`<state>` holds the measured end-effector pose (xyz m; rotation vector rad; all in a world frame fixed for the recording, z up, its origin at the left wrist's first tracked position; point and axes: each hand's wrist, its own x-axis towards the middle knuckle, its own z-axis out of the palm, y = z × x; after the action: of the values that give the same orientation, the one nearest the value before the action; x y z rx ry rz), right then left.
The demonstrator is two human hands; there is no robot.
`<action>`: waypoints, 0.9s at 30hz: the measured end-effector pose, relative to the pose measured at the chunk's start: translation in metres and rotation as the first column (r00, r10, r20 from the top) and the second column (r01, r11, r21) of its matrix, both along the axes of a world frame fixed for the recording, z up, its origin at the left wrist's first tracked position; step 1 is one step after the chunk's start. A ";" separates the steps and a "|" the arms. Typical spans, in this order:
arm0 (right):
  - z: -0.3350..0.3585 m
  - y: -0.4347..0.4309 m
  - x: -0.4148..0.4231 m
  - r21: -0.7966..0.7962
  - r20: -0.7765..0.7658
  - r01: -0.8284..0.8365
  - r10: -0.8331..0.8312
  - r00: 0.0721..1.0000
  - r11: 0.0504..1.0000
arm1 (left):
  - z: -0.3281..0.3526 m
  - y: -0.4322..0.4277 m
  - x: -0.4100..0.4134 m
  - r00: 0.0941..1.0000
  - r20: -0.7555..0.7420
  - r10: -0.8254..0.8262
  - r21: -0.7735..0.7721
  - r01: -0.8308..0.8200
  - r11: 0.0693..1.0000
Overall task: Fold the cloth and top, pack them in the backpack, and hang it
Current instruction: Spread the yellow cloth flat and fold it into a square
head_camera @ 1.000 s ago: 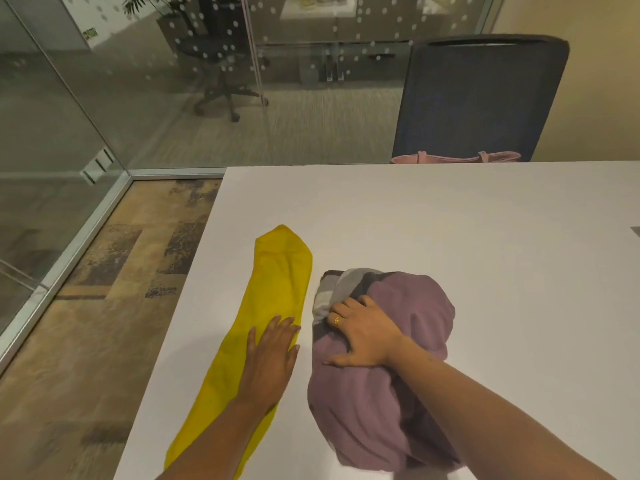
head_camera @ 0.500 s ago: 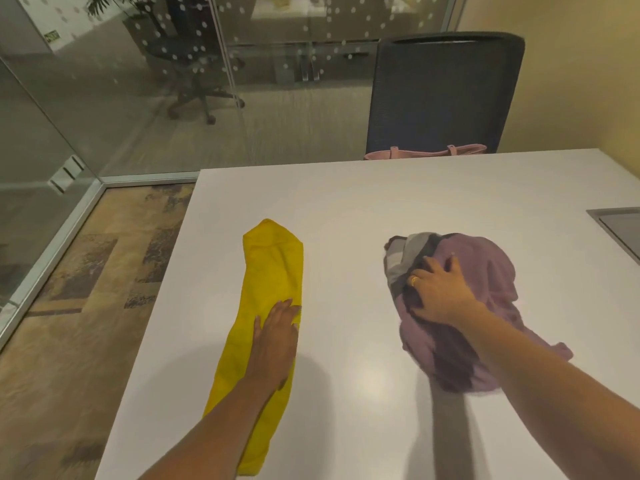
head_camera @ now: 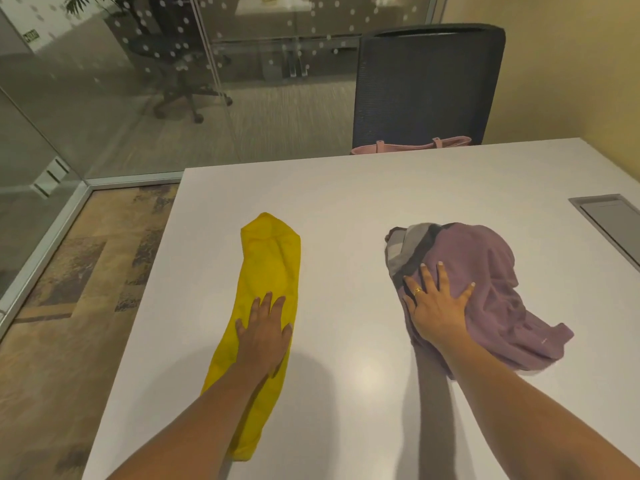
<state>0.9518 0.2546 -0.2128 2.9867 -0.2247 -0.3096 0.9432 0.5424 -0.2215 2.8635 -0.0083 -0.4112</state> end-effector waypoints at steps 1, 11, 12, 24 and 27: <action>0.001 -0.004 0.000 -0.017 -0.012 0.021 -0.021 1.000 1.000 | 0.002 -0.003 0.003 0.999 -0.022 -0.027 -0.001 0.027 1.000; 0.024 -0.022 -0.003 -0.132 -0.105 0.277 -0.291 0.951 0.952 | 0.017 -0.016 0.013 0.864 -0.142 -0.484 -0.063 0.480 0.875; 0.024 -0.017 -0.003 -0.056 -0.050 0.253 -0.256 0.965 0.966 | 0.018 -0.017 0.013 0.858 -0.137 -0.496 -0.058 0.492 0.868; 0.014 0.079 0.003 0.575 0.013 -0.024 0.020 1.000 0.818 | 0.025 0.006 -0.003 0.930 0.056 -0.362 -0.261 0.364 0.894; 0.013 0.084 0.005 0.681 -0.021 0.139 -0.171 0.985 0.719 | 0.026 0.007 -0.003 0.958 0.043 -0.283 -0.304 0.283 0.910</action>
<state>0.9564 0.3383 -0.2000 3.7229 -0.4606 -0.4211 0.9400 0.5490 -0.1954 2.5548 -0.4532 -0.4249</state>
